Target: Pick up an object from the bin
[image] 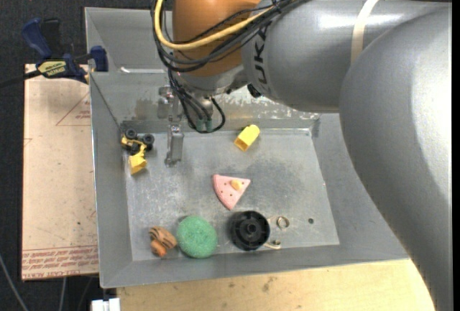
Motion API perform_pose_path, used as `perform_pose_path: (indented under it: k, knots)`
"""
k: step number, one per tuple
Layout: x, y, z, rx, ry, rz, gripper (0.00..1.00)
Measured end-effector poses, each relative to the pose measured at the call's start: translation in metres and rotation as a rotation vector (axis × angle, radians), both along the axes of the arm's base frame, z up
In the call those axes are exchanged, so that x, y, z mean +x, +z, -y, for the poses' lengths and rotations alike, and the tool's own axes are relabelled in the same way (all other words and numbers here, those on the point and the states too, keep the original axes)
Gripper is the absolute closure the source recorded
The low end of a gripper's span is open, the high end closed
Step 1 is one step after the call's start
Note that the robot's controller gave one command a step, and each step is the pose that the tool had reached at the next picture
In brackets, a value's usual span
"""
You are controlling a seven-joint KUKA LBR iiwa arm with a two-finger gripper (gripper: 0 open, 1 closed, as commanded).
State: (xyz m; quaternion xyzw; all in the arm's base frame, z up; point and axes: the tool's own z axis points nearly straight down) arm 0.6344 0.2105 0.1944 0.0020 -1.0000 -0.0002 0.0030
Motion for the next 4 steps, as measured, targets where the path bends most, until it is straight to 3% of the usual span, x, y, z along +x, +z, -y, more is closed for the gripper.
perform_pose_path:
  k: [1, 2, 3, 4]
  knots:
    - [0.001, 0.005, 0.001, 0.001, -0.003, 0.007, 0.0]
    - [0.008, -0.047, -0.009, 0.004, 0.007, 0.014, 0.0]
    - [0.013, -0.094, 0.01, 0.002, 0.171, 0.006, 0.0]
    - [0.015, -0.104, 0.025, 0.003, 0.292, 0.015, 0.0]
